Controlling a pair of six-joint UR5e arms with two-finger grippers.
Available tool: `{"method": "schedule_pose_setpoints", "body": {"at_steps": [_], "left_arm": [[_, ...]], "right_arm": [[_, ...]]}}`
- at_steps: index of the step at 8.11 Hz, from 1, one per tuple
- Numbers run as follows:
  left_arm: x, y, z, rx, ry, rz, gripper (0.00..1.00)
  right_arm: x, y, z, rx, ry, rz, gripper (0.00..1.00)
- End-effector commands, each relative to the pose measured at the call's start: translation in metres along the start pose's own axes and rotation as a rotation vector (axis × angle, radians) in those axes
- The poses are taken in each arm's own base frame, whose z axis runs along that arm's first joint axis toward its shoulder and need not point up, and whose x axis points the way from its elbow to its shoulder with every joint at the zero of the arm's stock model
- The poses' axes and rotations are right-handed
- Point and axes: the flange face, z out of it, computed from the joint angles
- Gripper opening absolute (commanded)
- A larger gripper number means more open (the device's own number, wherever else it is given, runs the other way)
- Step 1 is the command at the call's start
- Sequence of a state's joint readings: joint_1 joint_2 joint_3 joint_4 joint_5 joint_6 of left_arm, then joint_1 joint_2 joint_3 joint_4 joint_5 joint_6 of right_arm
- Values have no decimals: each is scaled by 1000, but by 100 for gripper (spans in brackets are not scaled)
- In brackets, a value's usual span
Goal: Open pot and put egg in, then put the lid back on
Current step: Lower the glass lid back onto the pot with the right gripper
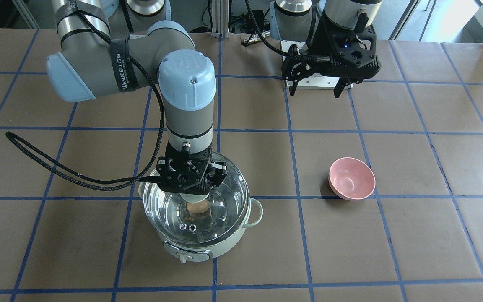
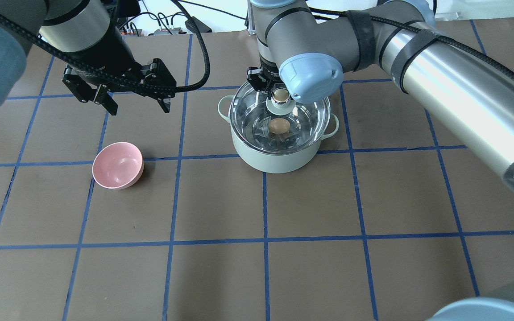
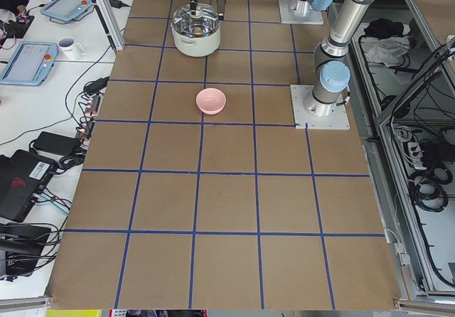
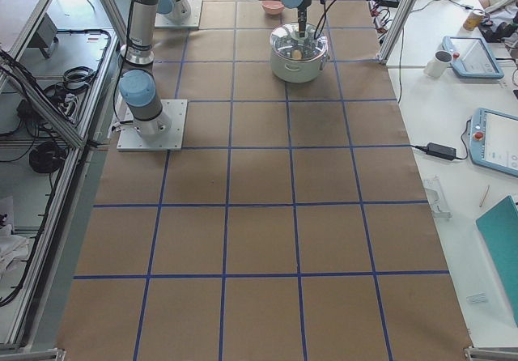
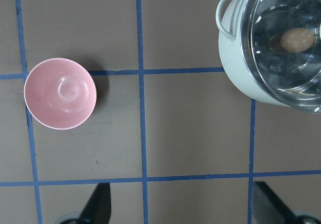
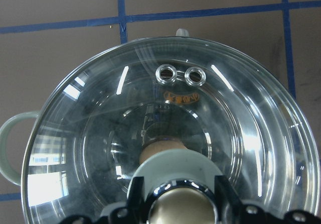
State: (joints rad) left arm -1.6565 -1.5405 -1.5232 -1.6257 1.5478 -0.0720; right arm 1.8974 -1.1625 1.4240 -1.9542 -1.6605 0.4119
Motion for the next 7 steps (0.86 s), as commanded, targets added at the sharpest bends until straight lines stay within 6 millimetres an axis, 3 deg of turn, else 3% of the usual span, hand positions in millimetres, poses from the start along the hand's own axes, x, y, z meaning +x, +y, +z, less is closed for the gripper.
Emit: {"method": "schedule_pose_setpoints", "body": {"at_steps": [1, 7], "left_arm": [[1, 0, 0, 1, 0, 0, 100], [1, 1, 1, -3, -2, 2, 100]], "right_arm": [[-1, 1, -1, -4, -11, 77, 0], [-2, 2, 2, -14, -20, 89, 0]]}}
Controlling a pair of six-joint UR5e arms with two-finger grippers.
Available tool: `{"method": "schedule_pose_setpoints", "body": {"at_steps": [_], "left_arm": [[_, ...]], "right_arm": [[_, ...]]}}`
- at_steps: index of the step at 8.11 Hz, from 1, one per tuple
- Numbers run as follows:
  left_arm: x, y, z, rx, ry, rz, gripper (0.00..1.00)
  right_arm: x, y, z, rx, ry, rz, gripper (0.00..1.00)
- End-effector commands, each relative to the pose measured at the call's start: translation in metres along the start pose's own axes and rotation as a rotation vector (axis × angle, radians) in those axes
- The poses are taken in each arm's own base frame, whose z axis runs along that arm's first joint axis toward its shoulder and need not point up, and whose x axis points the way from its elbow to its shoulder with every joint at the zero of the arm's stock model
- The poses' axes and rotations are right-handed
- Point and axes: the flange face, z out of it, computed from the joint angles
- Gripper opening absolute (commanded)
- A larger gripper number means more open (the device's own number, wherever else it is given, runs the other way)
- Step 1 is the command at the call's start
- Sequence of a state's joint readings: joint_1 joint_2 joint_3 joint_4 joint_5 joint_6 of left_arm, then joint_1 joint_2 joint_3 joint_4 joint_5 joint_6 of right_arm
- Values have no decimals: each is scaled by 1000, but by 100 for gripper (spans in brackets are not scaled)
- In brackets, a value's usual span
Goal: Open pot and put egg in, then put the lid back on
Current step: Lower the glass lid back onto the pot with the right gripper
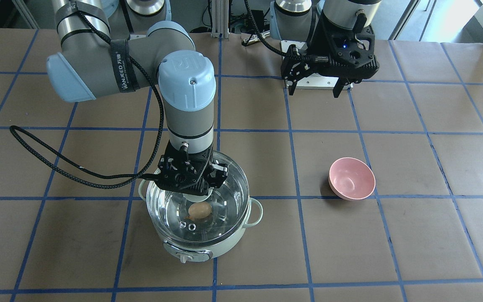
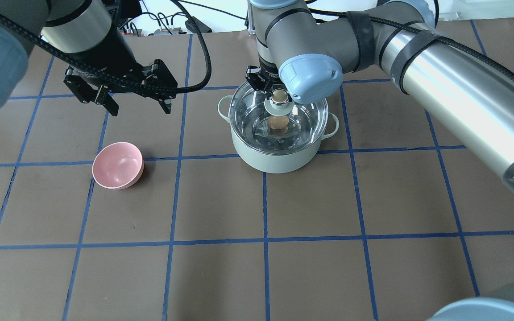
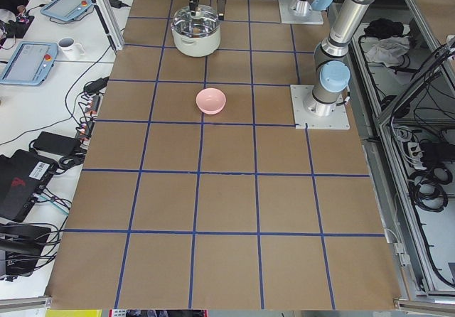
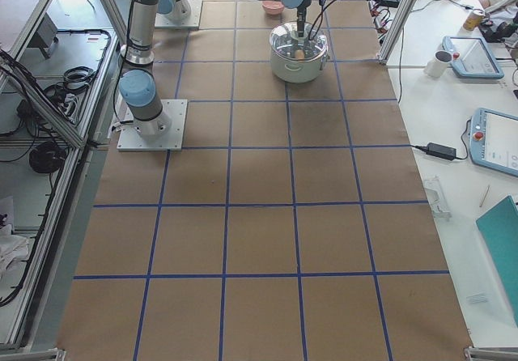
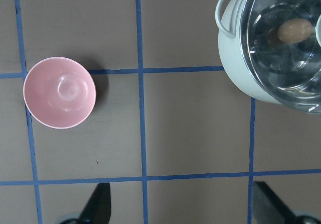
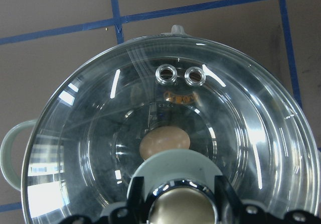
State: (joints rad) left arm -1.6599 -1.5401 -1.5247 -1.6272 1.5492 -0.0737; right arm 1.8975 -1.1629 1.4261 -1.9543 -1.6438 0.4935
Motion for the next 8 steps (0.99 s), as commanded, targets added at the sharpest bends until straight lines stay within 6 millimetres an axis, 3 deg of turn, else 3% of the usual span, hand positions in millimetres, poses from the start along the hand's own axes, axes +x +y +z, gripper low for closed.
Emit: {"method": "schedule_pose_setpoints", "body": {"at_steps": [1, 8], "left_arm": [[0, 0, 2, -5, 0, 1, 100], [1, 1, 0, 1, 2, 0, 100]], "right_arm": [[0, 1, 2, -7, -4, 5, 0], [-3, 1, 4, -17, -21, -14, 0]]}}
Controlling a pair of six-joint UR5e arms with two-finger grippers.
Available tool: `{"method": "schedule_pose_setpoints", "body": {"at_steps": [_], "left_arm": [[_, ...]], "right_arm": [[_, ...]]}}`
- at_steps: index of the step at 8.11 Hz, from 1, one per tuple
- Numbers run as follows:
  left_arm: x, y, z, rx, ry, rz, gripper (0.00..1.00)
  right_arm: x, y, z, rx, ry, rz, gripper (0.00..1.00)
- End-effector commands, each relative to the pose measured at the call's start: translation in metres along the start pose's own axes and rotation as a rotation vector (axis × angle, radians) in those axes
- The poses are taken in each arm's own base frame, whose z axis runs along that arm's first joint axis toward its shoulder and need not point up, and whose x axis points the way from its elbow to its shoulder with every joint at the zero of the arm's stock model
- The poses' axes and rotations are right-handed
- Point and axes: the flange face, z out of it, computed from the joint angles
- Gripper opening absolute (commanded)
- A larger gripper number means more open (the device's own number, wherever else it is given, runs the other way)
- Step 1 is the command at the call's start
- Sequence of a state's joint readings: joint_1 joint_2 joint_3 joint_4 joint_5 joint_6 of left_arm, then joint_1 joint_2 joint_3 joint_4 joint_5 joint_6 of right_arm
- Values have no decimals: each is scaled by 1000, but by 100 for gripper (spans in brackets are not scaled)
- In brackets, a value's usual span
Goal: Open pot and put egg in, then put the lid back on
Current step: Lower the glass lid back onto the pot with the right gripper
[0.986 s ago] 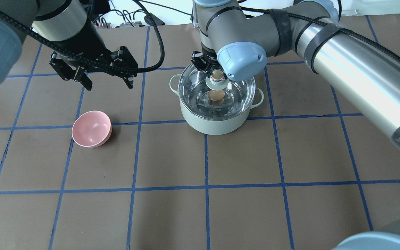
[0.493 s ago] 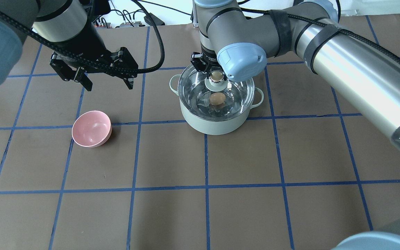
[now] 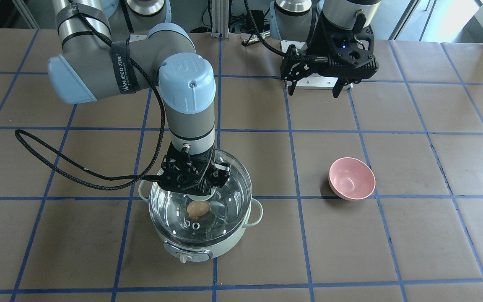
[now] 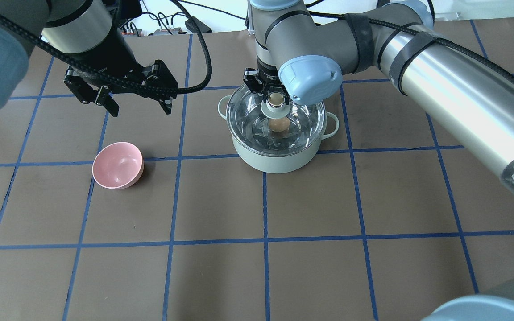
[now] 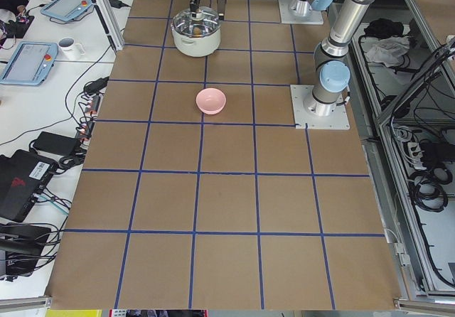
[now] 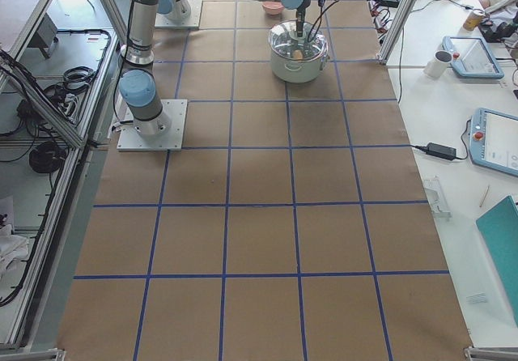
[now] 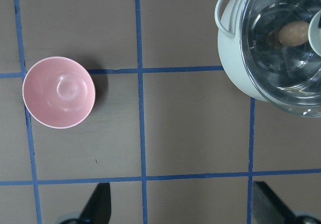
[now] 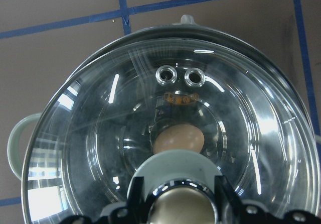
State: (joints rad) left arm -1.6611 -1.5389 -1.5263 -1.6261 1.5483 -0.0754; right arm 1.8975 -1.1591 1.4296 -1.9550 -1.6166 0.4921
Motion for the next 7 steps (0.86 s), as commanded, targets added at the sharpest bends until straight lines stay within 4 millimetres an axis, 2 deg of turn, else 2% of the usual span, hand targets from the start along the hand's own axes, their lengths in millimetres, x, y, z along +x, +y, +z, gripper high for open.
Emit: {"method": "schedule_pose_setpoints", "body": {"at_steps": [1, 7], "left_arm": [[0, 0, 0, 0, 1, -1, 100], [-1, 0, 0, 2, -1, -3, 100]], "right_arm": [[1, -1, 0, 5, 0, -27, 0], [5, -8, -3, 19, -11, -10, 0]]}}
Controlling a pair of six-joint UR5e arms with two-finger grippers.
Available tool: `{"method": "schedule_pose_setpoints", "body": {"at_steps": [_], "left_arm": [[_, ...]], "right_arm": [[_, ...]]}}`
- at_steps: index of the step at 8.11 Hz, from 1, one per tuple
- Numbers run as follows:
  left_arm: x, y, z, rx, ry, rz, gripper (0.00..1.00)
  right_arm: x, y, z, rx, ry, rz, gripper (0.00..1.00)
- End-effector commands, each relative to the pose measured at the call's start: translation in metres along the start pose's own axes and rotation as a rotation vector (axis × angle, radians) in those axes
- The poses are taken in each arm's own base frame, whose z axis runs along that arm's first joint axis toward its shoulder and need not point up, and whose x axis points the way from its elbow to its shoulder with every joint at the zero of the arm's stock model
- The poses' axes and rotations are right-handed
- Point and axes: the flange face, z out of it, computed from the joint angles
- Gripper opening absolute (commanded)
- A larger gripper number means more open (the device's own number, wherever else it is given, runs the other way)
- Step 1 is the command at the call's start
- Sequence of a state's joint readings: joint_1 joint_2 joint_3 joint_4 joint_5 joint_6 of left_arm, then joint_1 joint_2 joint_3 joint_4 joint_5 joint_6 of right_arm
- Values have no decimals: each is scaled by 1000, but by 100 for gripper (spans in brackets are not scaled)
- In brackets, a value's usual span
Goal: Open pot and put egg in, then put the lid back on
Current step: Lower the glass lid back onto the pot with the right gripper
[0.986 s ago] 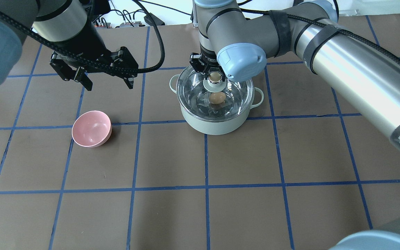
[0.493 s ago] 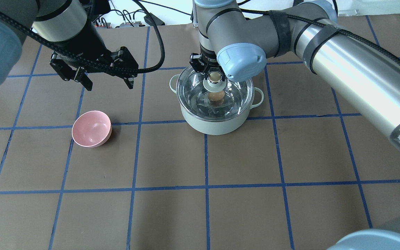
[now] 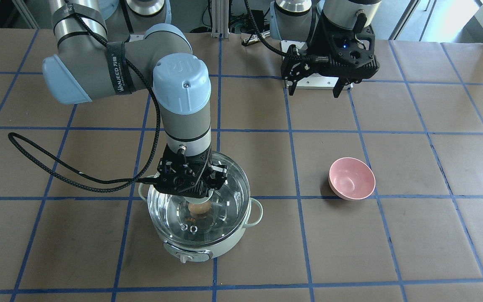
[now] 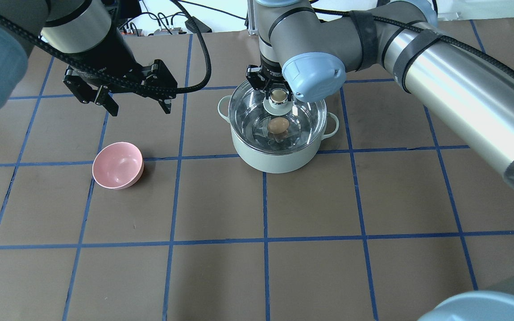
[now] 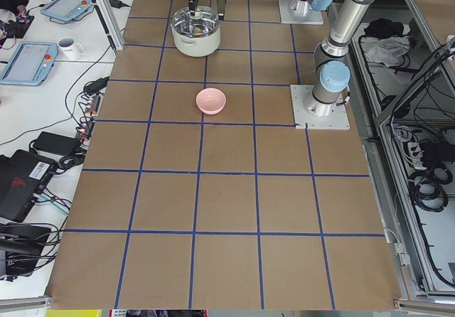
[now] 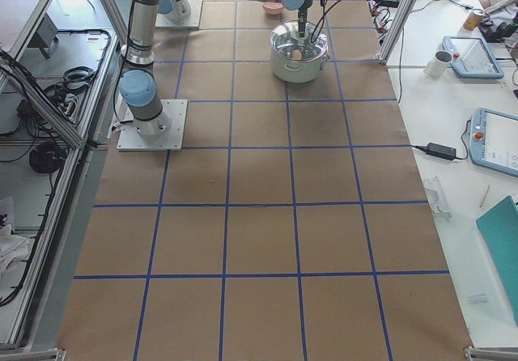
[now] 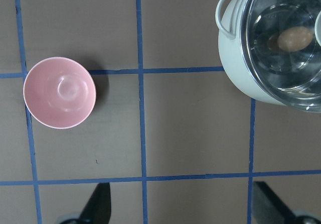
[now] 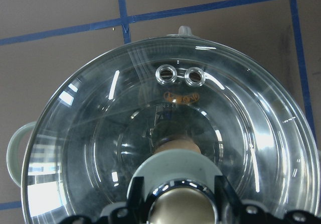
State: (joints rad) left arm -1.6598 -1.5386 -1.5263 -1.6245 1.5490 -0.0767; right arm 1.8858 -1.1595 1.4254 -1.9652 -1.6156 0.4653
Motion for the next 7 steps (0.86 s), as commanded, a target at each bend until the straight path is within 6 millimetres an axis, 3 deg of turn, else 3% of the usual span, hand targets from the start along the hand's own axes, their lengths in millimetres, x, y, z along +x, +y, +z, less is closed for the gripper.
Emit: {"method": "schedule_pose_setpoints", "body": {"at_steps": [1, 2, 5, 6, 7], "left_arm": [[0, 0, -1, 2, 0, 0, 100], [-1, -1, -1, 3, 1, -1, 100], [0, 0, -1, 3, 0, 2, 100], [0, 0, -1, 3, 0, 2, 100], [0, 0, 0, 2, 0, 2, 100]], "right_arm": [[0, -1, 1, 4, -4, 5, 0], [0, -1, 1, 4, -4, 5, 0], [0, -1, 4, 0, -2, 2, 17], [0, -1, 3, 2, -1, -3, 28], [0, -1, 3, 2, 0, -3, 44]]}}
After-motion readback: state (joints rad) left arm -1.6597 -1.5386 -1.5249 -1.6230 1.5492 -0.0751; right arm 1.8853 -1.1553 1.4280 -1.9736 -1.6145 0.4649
